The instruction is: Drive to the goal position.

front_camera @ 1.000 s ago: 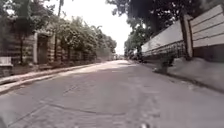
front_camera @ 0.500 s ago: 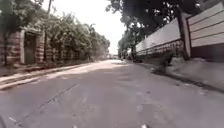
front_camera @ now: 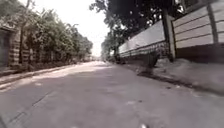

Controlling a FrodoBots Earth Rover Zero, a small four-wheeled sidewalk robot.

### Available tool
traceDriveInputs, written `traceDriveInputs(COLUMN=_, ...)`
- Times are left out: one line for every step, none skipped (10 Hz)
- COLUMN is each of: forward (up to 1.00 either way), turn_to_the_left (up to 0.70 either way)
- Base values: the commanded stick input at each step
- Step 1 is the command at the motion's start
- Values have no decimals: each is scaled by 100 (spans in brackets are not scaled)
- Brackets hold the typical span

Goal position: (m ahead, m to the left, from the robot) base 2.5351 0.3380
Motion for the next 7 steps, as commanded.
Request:
traceDriveInputs(forward=100, turn_to_the_left=0)
traceDriveInputs(forward=100, turn_to_the_left=0)
traceDriveInputs(forward=100, turn_to_the_left=0)
traceDriveInputs(forward=100, turn_to_the_left=0)
traceDriveInputs(forward=100, turn_to_the_left=0)
traceDriveInputs(forward=100, turn_to_the_left=0)
traceDriveInputs(forward=100, turn_to_the_left=0)
